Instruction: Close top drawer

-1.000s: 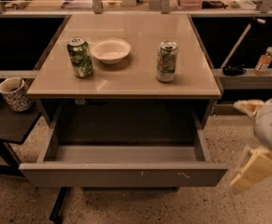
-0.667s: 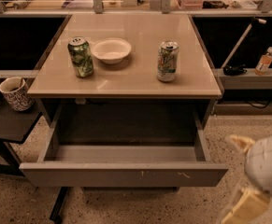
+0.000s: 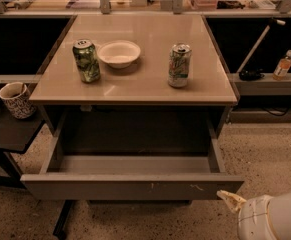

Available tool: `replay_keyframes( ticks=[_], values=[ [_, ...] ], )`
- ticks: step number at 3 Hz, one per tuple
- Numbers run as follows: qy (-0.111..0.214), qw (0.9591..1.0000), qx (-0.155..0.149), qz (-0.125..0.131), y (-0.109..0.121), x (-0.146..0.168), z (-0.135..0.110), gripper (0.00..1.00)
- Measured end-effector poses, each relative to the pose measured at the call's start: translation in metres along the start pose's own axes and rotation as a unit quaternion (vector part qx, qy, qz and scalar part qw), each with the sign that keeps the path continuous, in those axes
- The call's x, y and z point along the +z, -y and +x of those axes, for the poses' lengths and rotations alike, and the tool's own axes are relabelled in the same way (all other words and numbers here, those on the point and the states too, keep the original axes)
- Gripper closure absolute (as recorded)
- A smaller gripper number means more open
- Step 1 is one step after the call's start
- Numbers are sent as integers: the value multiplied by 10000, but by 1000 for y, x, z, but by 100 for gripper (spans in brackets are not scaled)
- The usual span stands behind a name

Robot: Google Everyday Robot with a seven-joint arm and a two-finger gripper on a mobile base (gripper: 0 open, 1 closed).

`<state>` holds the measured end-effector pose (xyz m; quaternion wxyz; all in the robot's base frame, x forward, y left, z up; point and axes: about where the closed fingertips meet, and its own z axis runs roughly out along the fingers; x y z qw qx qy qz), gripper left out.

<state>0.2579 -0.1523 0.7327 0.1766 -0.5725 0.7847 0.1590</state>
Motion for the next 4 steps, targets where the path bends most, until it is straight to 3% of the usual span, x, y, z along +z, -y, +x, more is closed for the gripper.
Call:
replay_keyframes(
  ticks=[1,2,3,4],
  values=[
    [-79,9996,-136,-224,4,28,9,0],
    [-137,9991,108,-382,30,59,35,0],
    [-228,9944,826,-625,41,90,81,0],
    [-276,9886,1267,-770,47,108,107,0]
  ],
)
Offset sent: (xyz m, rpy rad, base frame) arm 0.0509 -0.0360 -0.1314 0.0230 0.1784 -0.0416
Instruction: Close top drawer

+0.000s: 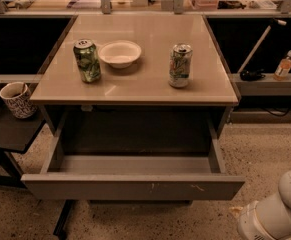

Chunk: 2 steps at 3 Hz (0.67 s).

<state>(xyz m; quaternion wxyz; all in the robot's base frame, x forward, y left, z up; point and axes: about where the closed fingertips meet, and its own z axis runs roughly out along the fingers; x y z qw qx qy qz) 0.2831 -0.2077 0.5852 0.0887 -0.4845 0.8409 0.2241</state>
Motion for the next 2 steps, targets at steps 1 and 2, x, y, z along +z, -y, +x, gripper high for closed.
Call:
replay_keyframes(
  ticks=[1,2],
  values=[
    [-17,9997,246,-89,8,10,12,0],
    [-35,9984,528,-195,18,21,26,0]
  ],
)
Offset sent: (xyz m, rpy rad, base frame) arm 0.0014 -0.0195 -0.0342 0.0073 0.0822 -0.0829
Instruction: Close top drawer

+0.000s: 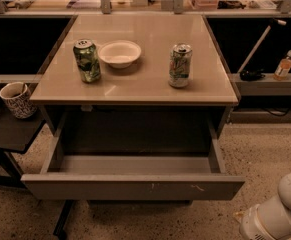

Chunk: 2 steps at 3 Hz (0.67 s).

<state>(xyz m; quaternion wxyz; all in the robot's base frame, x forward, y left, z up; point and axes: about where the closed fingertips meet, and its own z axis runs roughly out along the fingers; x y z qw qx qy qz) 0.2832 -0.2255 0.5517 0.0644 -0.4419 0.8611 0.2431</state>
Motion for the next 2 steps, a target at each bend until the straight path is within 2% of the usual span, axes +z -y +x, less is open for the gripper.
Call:
replay_keyframes(
  ticks=[1,2],
  values=[
    [0,10000,1,-1,0,0,0,0],
    [-87,9998,135,-65,21,-23,26,0]
  ],
)
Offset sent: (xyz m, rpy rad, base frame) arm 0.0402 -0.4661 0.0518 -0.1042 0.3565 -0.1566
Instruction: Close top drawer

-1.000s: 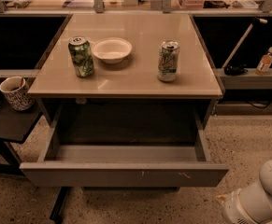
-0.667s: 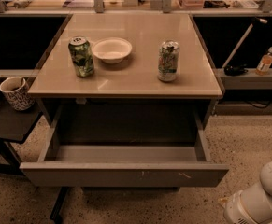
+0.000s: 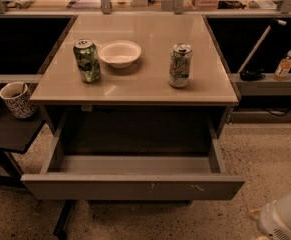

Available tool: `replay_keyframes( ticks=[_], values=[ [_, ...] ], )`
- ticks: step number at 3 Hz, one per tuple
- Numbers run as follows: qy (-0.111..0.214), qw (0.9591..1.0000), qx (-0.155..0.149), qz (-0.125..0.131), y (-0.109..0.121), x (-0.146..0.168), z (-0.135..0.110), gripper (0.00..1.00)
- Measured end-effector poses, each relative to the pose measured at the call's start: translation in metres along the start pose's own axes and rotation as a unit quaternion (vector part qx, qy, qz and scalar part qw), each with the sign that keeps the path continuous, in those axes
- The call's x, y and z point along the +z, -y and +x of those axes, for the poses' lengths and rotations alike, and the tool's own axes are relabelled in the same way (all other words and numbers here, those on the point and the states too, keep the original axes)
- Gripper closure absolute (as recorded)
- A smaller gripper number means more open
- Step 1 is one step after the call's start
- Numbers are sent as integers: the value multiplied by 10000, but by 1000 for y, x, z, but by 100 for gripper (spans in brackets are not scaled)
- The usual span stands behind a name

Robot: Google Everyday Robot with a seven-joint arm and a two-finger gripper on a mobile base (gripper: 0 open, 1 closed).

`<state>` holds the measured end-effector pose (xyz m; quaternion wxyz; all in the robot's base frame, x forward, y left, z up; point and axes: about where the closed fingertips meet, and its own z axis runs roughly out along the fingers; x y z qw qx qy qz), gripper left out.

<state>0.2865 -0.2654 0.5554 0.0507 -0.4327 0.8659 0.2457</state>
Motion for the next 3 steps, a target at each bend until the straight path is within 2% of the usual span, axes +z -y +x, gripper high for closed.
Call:
replay_keyframes(
  ticks=[1,2,3],
  values=[
    [-539,9970,-360,-428,46,-19,49,0],
    [-589,9958,-466,-521,59,-43,66,0],
    [-589,9958,-469,-514,59,-43,66,0]
  ],
)
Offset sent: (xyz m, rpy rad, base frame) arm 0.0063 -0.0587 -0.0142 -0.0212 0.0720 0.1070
